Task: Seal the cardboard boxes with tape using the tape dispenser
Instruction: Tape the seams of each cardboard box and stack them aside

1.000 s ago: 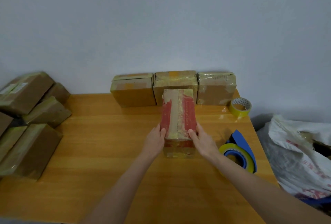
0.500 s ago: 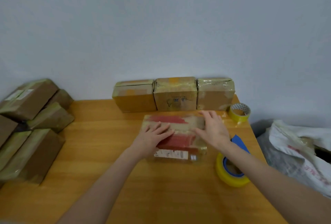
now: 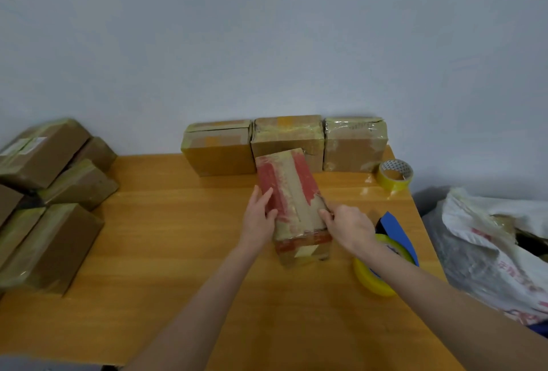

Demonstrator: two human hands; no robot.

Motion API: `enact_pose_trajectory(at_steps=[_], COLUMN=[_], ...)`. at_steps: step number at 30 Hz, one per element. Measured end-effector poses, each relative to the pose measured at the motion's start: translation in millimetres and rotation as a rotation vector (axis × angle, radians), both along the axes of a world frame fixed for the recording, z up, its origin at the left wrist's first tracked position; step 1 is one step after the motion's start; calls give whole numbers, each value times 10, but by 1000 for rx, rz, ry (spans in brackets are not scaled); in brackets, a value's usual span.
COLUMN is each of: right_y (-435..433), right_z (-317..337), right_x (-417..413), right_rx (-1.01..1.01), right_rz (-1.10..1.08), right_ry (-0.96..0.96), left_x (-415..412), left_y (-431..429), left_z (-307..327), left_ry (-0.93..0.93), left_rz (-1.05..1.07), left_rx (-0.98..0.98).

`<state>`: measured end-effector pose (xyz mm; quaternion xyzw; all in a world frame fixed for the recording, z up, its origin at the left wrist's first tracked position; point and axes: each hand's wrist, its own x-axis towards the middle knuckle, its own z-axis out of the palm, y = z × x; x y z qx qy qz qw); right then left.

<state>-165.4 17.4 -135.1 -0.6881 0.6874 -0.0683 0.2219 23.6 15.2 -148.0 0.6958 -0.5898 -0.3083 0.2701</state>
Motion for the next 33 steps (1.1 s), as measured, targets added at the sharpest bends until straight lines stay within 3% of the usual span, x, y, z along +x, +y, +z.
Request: enact_pose_trajectory(at_steps=[4,7,10,12,14,21,28,33], right_y=[10,46,153,224,267,230,260,433], right_z=[-33,-111,-260,-437,-606,-507,-313,-350], right_x=[-271,-770,-1185,-1314,-1366,-1306,-1031,-1009], right_rx=[55,14,242,434,487,358,196,234], right_rz=[-1,-201,-334,-352,-389,-413,-175,-72], right_ry=[-82,-86,55,19,-65,-71,-4,-166], left_x=[-76,-206,-187,-122,-61,-61,28,-3], left_y=[64,249,270,217,177,154,175,240], left_z=[80,80,-73,-166,-228,-262,-214,-223], left_ry=[-209,-517,-707,-656,-617,-598,-559,-543], left_rz=[-79,-392,-551,-551,-551,-561,-542,-487], left_rx=[-114,-170,-205,-289,-329,-372,-362,-399])
